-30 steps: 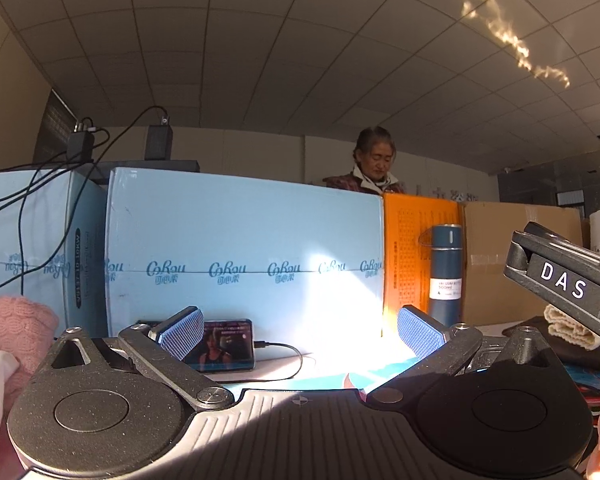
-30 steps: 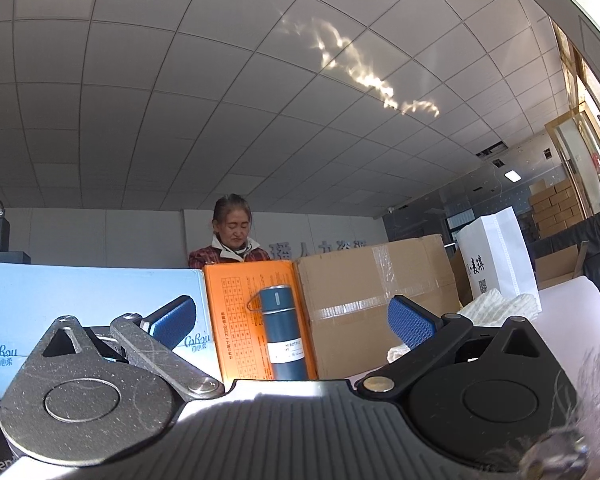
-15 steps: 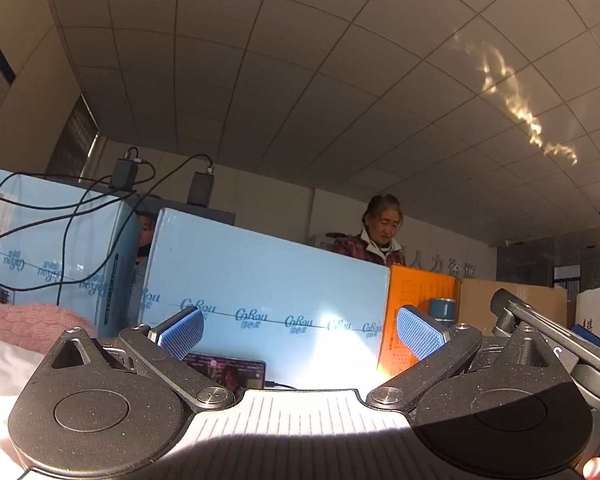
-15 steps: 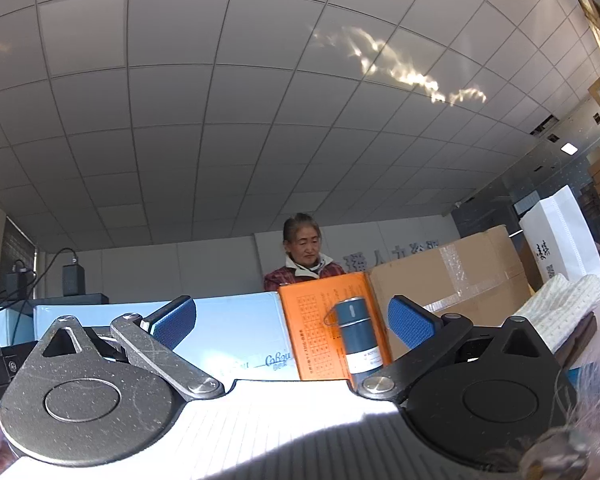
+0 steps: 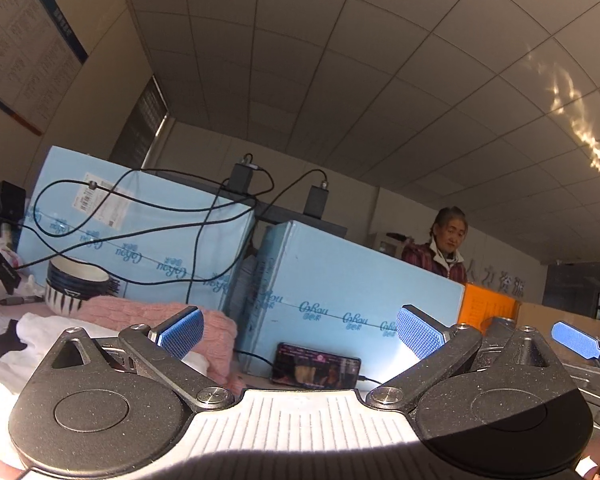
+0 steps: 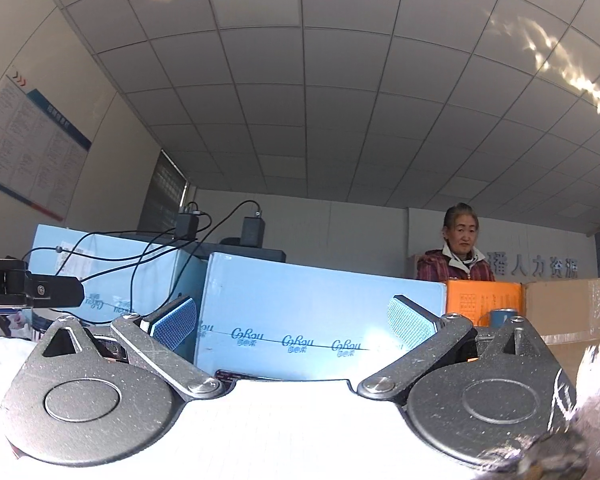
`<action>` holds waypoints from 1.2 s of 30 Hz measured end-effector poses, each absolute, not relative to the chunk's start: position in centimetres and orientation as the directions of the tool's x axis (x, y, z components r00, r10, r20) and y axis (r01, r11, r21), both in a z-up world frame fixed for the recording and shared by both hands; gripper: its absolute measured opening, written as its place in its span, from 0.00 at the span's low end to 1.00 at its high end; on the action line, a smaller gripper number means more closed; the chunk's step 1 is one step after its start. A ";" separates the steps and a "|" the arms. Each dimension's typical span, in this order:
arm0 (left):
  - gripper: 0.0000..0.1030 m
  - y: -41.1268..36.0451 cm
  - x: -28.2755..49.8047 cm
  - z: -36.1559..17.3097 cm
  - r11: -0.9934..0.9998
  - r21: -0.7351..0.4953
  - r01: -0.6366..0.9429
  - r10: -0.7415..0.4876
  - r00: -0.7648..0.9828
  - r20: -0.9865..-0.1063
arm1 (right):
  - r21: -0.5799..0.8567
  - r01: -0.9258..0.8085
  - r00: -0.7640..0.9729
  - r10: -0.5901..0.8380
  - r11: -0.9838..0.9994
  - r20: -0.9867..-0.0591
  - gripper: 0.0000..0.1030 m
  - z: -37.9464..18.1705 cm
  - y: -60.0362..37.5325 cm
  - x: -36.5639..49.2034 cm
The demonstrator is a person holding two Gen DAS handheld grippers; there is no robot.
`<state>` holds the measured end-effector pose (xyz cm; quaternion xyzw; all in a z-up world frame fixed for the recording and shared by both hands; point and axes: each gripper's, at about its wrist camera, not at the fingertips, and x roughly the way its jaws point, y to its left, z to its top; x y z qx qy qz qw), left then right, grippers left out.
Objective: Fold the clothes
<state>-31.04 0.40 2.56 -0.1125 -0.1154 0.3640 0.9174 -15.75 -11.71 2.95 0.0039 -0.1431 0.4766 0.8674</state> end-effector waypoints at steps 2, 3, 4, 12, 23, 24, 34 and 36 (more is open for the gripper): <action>1.00 1.3 -33.1 2.6 0.655 -0.314 -0.687 0.745 0.656 0.121 | -0.131 -0.863 0.456 0.864 0.488 0.214 1.00 3.3 -10.5 -16.4; 1.00 1.7 -34.1 2.6 0.624 -0.323 -0.711 0.772 0.626 0.113 | -0.131 -0.877 0.435 0.879 0.463 0.193 1.00 3.4 -9.9 -16.7; 1.00 2.2 -35.0 2.6 0.589 -0.330 -0.737 0.799 0.592 0.105 | -0.133 -0.890 0.413 0.895 0.436 0.169 1.00 3.5 -9.1 -17.0; 1.00 6.1 -43.0 1.6 0.371 -0.442 -0.817 0.902 0.431 -0.040 | -0.214 -0.958 0.199 0.980 0.191 -0.016 1.00 3.4 -2.9 -20.8; 1.00 9.8 -49.7 -2.5 0.233 -0.764 -0.602 0.790 0.575 -0.212 | -0.274 -0.949 -0.062 0.943 -0.158 -0.327 1.00 1.4 6.1 -26.2; 1.00 9.9 -49.8 -2.6 0.226 -0.771 -0.596 0.779 0.585 -0.224 | -0.275 -0.944 -0.081 0.936 -0.182 -0.343 1.00 1.2 6.7 -26.7; 1.00 9.5 -50.6 -2.0 0.141 -0.808 -0.571 0.693 0.640 -0.331 | -0.257 -0.862 -0.263 0.819 -0.437 -0.511 1.00 -0.4 12.7 -31.5; 1.00 9.6 -50.7 -2.3 0.130 -0.822 -0.555 0.682 0.652 -0.332 | -0.182 -0.888 -0.267 0.796 -0.422 -0.543 0.99 -0.6 14.3 -31.5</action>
